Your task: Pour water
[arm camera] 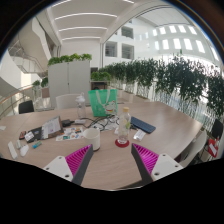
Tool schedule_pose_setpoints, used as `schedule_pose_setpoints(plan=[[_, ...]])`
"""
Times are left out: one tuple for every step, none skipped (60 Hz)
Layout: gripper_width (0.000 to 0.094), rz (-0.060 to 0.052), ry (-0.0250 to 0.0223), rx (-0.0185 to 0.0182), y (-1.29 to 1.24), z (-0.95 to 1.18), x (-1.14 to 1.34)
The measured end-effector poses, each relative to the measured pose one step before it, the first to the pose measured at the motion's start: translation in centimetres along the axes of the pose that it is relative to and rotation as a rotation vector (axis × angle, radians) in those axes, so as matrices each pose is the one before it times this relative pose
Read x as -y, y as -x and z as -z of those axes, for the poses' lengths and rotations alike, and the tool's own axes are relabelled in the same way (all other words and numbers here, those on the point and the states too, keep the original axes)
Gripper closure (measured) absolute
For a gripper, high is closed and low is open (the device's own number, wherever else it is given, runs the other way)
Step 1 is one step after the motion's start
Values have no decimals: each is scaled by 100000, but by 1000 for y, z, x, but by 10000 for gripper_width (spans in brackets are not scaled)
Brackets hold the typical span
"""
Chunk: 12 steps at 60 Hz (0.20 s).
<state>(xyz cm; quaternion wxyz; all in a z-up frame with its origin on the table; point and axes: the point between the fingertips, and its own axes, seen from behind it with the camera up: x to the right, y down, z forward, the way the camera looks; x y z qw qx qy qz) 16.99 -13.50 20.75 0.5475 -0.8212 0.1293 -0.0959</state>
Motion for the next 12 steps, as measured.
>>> schedule_pose_setpoints(plan=[[93,150,147,-238,378,919,73],[92,108,351,-200,389,871,64],[93,38,364,-117,354,823,29],[93,40,439,75,159,827,86],[92,0,97,48,335,793,68],[94,-63,-29,77,356,768,73],[92,-126,-88,-14,304,695,90],[91,-106,-90,3,253,667,39],[92,-120,-128,75,227,607,55],[93,-74,-172,163,228,587,69],[92,-128,-219,515,-453,310,60],[92,-21,-295,359,210,467,69]])
